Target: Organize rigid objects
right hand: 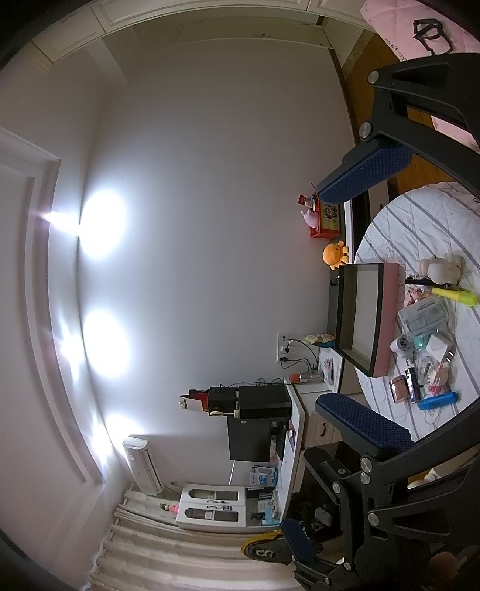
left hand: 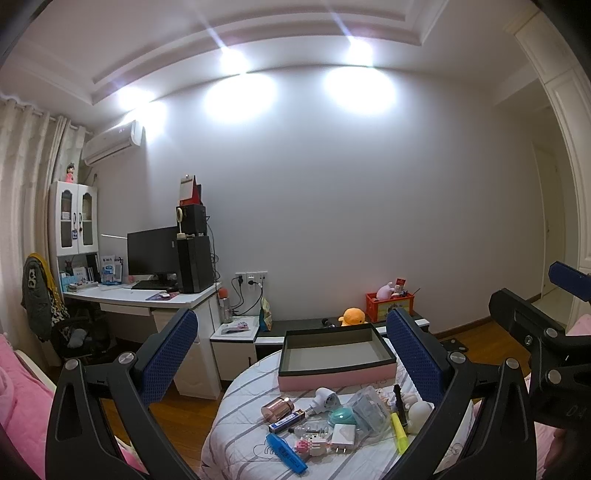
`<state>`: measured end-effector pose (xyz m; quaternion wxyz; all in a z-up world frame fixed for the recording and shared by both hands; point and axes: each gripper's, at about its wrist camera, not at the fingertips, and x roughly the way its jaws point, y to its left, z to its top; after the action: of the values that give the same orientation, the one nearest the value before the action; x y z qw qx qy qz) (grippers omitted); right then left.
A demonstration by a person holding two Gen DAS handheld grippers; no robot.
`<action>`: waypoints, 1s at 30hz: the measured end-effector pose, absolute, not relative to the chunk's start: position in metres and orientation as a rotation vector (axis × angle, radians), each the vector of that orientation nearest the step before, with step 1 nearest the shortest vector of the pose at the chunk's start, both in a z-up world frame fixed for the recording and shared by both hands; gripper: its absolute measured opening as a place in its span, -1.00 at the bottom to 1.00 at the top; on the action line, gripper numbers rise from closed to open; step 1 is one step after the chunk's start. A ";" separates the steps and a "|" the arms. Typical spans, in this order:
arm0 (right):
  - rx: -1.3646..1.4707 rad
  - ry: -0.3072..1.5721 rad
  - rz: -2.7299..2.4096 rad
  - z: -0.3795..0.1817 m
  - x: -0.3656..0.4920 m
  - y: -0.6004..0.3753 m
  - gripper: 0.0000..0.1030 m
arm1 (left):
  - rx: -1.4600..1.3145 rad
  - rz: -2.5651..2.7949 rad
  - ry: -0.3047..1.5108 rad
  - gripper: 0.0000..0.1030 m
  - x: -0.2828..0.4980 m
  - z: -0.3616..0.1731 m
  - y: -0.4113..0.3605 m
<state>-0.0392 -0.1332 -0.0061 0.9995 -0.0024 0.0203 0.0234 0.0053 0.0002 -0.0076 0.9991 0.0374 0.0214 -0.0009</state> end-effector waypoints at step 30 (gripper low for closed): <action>-0.008 0.047 0.047 -0.006 -0.041 -0.132 1.00 | 0.080 0.002 0.041 1.00 0.001 -0.006 0.004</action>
<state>-0.0406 -0.1324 -0.0061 0.9994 -0.0038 0.0237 0.0233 0.0011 0.0039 -0.0058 0.9990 0.0400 0.0205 0.0008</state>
